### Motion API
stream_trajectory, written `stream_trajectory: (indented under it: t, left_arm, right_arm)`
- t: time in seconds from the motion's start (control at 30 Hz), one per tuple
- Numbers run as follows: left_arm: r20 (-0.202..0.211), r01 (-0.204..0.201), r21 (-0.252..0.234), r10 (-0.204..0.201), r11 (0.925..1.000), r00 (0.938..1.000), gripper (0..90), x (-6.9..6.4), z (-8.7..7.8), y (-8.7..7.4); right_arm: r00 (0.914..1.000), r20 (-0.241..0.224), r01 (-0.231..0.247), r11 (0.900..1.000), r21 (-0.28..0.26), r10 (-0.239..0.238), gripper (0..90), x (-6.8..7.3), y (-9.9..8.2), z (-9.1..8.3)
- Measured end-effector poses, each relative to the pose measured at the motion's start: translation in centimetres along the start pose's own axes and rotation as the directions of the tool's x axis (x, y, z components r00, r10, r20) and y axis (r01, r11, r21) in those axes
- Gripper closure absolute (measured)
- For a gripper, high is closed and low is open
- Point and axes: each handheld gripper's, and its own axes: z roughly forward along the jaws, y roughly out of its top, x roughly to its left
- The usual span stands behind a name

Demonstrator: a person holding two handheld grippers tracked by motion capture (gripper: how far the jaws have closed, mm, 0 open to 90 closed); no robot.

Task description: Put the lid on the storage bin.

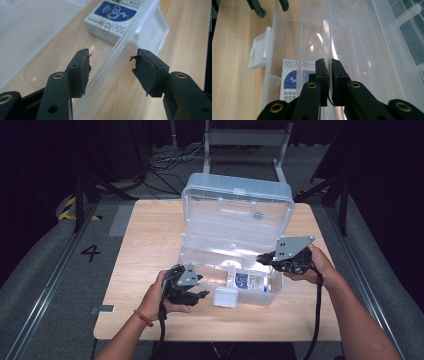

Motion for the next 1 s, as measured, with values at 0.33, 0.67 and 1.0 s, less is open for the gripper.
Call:
stream_trajectory:
  t: [0.33, 0.67, 1.0]
  left_arm:
    - [-0.025, 0.065, -0.081, -0.067, 0.9946, 0.9974, 35.5, 1.2, -4.4, -0.5]
    - [-0.063, 0.084, -0.198, -0.098, 0.9766, 0.9932, 34.1, 2.6, -8.8, 1.6]
    - [-0.079, 0.137, -0.244, -0.16, 0.96, 0.9839, 35.4, 4.8, -10.0, 3.1]
  right_arm:
    - [1.0, 0.003, -0.005, 1.0, -0.003, 0.005, 86.5, 0.5, -0.2, 0.0]
    - [0.9998, 0.014, -0.013, 0.9999, -0.011, 0.013, 86.1, 0.7, -0.4, 0.0]
    - [0.9998, 0.013, -0.015, 0.9998, -0.014, 0.015, 85.8, 0.9, -0.5, 0.0]
